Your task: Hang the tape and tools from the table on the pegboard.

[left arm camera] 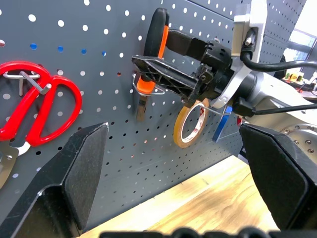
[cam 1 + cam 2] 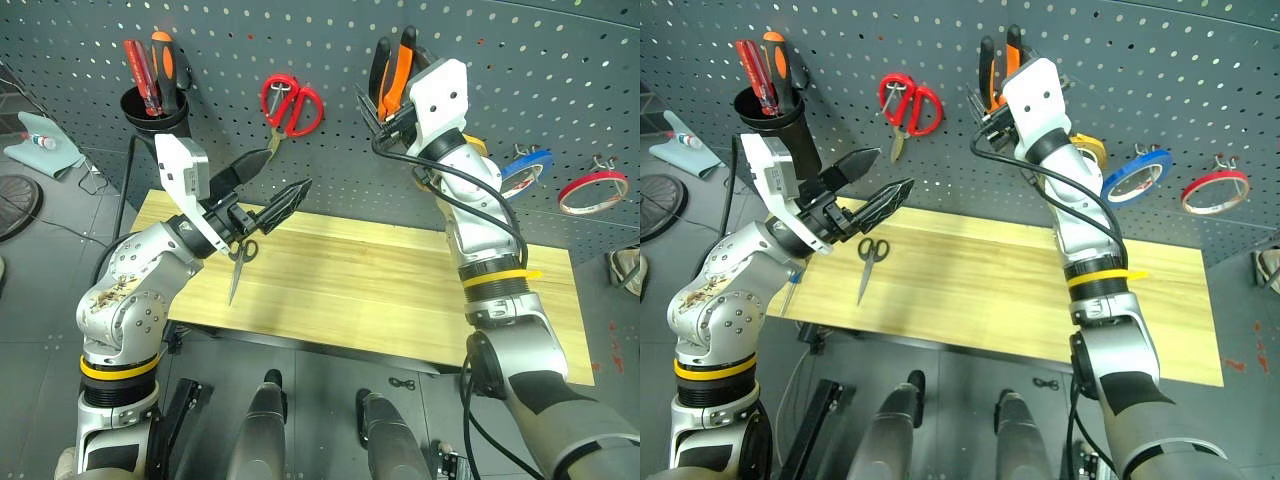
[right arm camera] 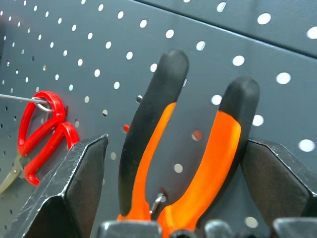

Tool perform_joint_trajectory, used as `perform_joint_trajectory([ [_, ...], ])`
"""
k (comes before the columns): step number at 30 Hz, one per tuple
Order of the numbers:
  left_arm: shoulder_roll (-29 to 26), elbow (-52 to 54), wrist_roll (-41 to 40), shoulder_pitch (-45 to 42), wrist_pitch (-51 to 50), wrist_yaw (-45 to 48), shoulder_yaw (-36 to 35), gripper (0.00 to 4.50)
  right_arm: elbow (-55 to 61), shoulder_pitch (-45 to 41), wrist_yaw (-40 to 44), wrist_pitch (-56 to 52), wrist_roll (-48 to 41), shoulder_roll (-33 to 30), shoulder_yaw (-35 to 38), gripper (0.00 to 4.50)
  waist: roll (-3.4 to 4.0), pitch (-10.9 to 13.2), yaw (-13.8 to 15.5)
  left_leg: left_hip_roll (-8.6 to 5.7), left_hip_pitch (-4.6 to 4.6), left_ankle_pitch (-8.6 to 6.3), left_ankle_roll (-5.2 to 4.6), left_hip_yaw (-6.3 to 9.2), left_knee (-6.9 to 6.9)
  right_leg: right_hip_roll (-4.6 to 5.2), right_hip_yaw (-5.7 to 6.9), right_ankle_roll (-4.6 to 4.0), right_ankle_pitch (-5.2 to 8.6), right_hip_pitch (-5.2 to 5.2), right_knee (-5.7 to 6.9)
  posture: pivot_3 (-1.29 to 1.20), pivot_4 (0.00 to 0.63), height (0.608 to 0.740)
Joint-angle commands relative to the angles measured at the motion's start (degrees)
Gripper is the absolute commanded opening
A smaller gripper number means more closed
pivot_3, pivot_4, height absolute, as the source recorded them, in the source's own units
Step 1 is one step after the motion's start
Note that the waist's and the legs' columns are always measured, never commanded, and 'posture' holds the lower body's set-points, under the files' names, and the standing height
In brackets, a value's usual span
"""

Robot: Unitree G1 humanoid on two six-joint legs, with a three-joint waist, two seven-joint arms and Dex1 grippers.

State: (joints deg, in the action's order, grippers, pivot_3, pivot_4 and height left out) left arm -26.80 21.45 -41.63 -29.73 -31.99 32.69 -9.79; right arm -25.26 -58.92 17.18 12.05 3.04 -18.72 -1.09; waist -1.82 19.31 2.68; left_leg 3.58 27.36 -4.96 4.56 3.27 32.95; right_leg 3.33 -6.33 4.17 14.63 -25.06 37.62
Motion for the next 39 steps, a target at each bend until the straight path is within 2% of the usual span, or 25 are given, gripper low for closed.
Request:
perform_joint_trajectory([
  [1,-0.3,0.6,1.0,0.0,2.1,1.3,0.5,4.5,6.7,1.7,1.9,-1.1,-2.5,-2.2,2.5,4.48,-0.01,0.0,0.0,0.0,0.0,0.0,0.0,0.0,-0.02,0.01,0.01,0.0,0.0,0.0,-0.01,0.2,0.286,0.74],
  [7,-0.2,-1.9,3.0,0.2,3.4,2.7,1.3,4.5,19.7,8.9,7.4,-8.3,-6.7,-6.9,4.1,4.48,-0.05,-0.1,-0.1,0.0,0.01,0.01,0.01,0.0,-0.05,0.04,0.09,-0.01,0.0,0.02,-0.02,0.16,0.253,0.74],
  [14,0.7,-2.5,5.0,2.0,1.4,0.2,2.9,4.5,31.8,16.7,11.7,-18.3,-9.4,-12.1,5.0,4.48,-0.18,-0.2,-0.9,0.02,-0.01,0.05,0.07,0.02,0.0,0.03,0.12,-0.03,-0.02,0.03,0.04,0.11,0.255,0.74],
  [21,-1.2,-4.7,16.7,7.9,-4.1,-10.9,6.1,4.5,48.0,25.9,23.7,-40.3,-27.0,-17.9,4.9,4.48,-0.2,-0.2,-2.2,0.02,-0.01,0.08,0.03,0.03,0.09,0.05,0.13,-0.03,-0.02,0.09,0.11,0.05,0.269,0.74],
  [24,-1.9,-7.0,21.1,9.3,-5.6,-13.3,7.6,4.5,51.0,30.1,26.6,-45.1,-33.1,-19.3,6.1,4.48,-0.2,-0.2,-2.6,0.04,-0.03,0.09,0.01,0.03,0.23,0.03,0.14,-0.03,-0.02,0.1,0.27,0.05,0.271,0.74],
  [27,-2.2,-10.2,24.9,10.2,-6.3,-15.2,8.6,4.5,51.3,32.9,27.7,-45.1,-34.5,-19.9,7.1,4.48,-0.2,-0.2,-3.1,0.04,-0.02,0.09,0.01,0.02,0.48,0.03,0.13,-0.01,0.0,0.14,0.36,0.04,0.271,0.74],
  [32,-0.2,-16.8,28.5,9.6,-9.2,-18.1,9.9,4.5,52.2,38.5,31.5,-42.4,-33.7,-21.7,4.7,4.48,-0.31,-0.4,-3.5,0.06,-0.02,0.09,-0.05,0.02,0.8,0.03,0.17,0.15,0.05,0.31,0.37,0.02,0.263,0.74],
  [39,4.4,-27.1,33.7,5.1,-8.5,-23.9,9.2,4.5,54.7,39.5,32.3,-42.9,-35.0,-19.3,1.2,4.48,-0.36,-0.4,-3.9,0.11,-0.02,0.09,-0.08,0.04,0.92,-0.02,0.22,0.19,-0.01,0.36,0.42,-0.01,0.258,0.74],
])
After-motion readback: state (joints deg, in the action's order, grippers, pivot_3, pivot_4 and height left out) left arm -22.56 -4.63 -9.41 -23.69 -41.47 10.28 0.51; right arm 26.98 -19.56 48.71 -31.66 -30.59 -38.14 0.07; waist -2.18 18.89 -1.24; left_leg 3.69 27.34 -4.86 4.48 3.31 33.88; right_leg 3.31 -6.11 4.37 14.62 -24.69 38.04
